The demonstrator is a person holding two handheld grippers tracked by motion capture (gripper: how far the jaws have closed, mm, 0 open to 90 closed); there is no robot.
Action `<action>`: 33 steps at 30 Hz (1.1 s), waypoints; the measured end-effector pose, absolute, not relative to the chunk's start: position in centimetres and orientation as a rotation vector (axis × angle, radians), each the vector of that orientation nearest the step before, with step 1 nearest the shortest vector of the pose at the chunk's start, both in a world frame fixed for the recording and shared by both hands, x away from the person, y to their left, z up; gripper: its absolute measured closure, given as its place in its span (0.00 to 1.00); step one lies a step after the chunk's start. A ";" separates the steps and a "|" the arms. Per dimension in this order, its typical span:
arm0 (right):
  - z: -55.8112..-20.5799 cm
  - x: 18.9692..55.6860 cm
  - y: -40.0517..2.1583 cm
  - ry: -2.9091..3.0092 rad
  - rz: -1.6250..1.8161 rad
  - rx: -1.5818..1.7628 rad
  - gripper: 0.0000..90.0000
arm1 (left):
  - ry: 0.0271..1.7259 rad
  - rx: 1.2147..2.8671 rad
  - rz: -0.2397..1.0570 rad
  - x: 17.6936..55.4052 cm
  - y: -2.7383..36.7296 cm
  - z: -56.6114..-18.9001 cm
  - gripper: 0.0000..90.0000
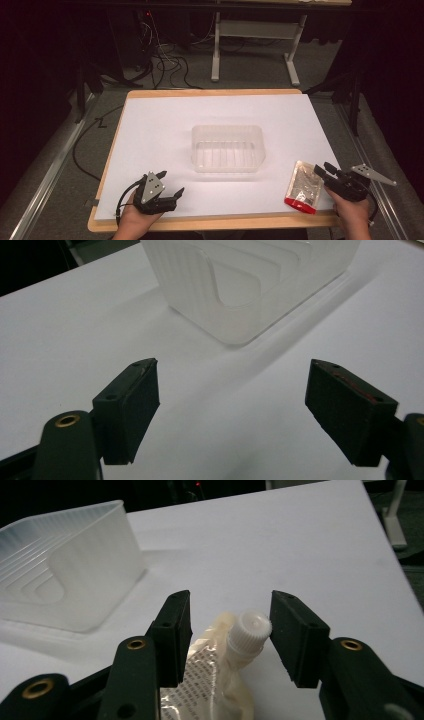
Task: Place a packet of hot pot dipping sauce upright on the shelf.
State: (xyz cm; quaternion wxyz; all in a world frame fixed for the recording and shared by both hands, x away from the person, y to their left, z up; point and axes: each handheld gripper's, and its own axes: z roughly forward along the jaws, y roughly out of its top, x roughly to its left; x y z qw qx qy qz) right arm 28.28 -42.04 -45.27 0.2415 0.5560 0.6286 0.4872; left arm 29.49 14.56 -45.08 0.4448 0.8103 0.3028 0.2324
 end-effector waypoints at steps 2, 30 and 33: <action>-45.4 28.4 -41.2 1.764 1.319 1.486 0.60 | 0.750 2.010 0.575 29.5 14.5 -45.1 0.25; -46.4 29.2 -38.7 1.950 1.152 1.413 0.62 | 0.743 2.022 0.571 29.5 14.4 -45.2 0.25; -46.6 29.4 -38.6 1.959 1.129 1.414 0.62 | 0.743 2.022 0.572 29.5 14.4 -45.2 0.25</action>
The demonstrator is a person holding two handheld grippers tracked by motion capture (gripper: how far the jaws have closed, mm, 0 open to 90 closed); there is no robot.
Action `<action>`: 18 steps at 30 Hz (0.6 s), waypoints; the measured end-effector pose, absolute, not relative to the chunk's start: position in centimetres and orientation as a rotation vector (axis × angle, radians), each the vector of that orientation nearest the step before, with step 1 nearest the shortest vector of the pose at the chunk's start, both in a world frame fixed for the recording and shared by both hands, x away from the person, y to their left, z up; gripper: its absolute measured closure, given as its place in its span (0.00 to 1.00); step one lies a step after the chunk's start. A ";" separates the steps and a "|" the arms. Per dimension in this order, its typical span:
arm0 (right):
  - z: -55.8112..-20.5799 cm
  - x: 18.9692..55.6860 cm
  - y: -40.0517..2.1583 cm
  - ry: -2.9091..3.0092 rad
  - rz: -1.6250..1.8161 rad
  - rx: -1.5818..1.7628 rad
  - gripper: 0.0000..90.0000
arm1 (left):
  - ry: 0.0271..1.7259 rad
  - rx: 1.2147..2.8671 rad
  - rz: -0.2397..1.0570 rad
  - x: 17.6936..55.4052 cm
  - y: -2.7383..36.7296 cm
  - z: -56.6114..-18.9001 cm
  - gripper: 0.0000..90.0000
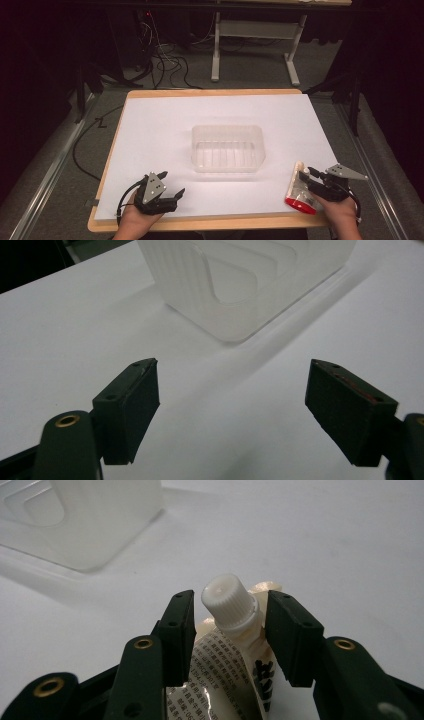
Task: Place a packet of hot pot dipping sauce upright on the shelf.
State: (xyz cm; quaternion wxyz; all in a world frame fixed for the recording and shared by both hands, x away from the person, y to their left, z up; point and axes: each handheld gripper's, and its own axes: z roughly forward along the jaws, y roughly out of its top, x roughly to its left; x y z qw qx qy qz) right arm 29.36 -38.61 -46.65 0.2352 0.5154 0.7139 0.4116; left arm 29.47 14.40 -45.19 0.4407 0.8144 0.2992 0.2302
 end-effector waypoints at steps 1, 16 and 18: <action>-46.7 29.4 -38.6 1.954 1.130 1.428 0.63 | 0.742 2.023 0.572 29.5 14.4 -45.2 0.25; -46.0 29.2 -39.2 1.886 1.087 1.433 0.80 | 0.740 2.024 0.576 29.5 14.3 -45.2 0.25; -45.8 29.1 -39.0 1.876 1.100 1.432 0.81 | 0.742 2.021 0.577 29.5 14.3 -45.2 0.25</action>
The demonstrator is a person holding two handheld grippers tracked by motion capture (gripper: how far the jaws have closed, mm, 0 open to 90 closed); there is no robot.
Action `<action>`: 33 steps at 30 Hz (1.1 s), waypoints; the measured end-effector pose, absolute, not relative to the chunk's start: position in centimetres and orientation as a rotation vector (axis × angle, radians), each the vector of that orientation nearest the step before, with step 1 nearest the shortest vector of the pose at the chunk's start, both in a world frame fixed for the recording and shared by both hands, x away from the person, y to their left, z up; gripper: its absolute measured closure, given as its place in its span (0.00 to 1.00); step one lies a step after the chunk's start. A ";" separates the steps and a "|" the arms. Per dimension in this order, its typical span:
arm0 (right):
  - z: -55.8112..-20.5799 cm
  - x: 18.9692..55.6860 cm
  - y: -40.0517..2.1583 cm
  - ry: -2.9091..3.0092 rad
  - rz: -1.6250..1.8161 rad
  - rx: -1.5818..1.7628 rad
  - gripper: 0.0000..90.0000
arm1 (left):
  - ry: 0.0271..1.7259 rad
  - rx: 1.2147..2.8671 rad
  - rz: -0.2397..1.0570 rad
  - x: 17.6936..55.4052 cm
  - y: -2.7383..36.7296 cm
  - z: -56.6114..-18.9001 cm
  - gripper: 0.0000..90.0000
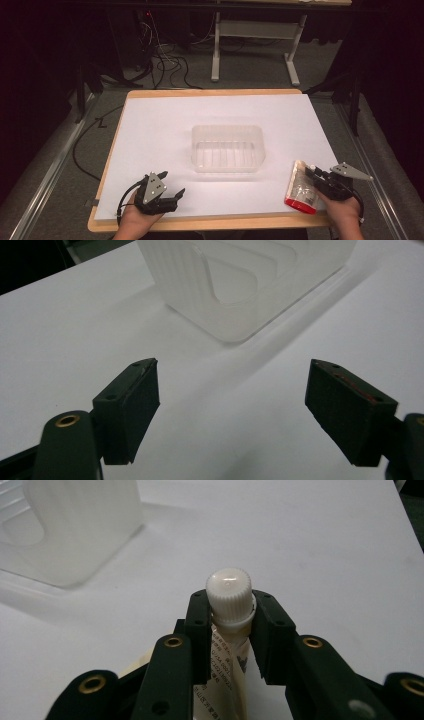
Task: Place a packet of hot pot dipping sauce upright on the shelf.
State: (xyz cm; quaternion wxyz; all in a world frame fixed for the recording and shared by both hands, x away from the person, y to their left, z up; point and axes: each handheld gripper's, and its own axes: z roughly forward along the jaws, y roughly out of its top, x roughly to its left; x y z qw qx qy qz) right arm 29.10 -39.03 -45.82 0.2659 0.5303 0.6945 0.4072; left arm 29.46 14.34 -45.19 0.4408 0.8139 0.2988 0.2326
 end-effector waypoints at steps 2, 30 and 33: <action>-45.6 29.1 -38.9 1.867 1.114 1.416 0.81 | 0.743 2.019 0.581 29.5 14.4 -45.2 0.25; -41.4 27.3 -37.3 1.764 1.296 1.264 0.81 | 0.745 2.002 0.593 29.4 14.4 -45.1 0.25; -40.9 27.1 -37.1 1.754 1.310 1.245 0.81 | 0.743 2.002 0.593 29.4 14.4 -45.1 0.25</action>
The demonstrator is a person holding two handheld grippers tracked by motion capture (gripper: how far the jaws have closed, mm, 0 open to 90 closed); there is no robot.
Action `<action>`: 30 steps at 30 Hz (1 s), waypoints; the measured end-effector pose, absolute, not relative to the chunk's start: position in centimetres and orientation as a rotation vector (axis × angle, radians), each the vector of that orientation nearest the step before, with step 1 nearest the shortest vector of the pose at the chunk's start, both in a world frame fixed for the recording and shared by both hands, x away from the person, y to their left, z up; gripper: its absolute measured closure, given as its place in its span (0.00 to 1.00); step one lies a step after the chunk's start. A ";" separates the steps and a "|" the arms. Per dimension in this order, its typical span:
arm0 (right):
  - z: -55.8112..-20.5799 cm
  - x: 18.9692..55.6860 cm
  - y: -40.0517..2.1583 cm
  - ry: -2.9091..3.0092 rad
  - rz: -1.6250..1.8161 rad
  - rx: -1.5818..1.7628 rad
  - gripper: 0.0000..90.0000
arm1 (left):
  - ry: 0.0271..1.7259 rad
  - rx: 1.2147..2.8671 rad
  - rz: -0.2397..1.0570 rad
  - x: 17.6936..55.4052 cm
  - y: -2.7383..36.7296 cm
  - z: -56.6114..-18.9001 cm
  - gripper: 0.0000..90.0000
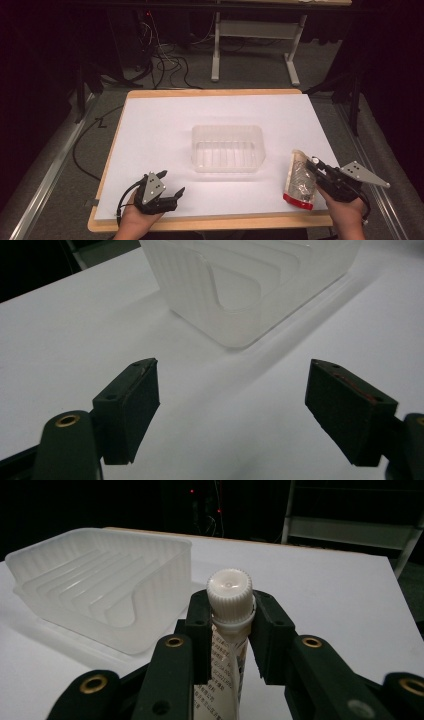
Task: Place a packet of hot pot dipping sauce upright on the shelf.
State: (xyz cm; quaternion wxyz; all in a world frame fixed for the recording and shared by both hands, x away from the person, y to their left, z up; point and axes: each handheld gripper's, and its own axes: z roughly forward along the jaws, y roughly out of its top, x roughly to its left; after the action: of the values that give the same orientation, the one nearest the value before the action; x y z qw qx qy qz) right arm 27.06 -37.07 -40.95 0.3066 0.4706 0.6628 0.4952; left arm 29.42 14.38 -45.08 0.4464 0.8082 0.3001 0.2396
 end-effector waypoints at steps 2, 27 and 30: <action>-40.7 26.9 -36.9 1.746 1.323 1.239 0.81 | 0.743 2.001 0.593 29.4 14.4 -45.1 0.25; -38.7 27.5 -37.3 1.627 1.406 1.206 0.81 | 0.758 1.989 0.612 29.1 15.1 -45.0 0.25; -38.6 27.7 -37.3 1.623 1.405 1.196 0.81 | 0.766 1.983 0.618 28.8 15.4 -45.0 0.25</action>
State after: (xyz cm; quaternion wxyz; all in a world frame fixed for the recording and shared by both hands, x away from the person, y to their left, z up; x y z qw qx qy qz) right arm 27.74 -37.35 -38.61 0.3353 0.4586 0.6223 0.5385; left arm 28.85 15.35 -44.98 0.4475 0.8012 0.3093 0.2495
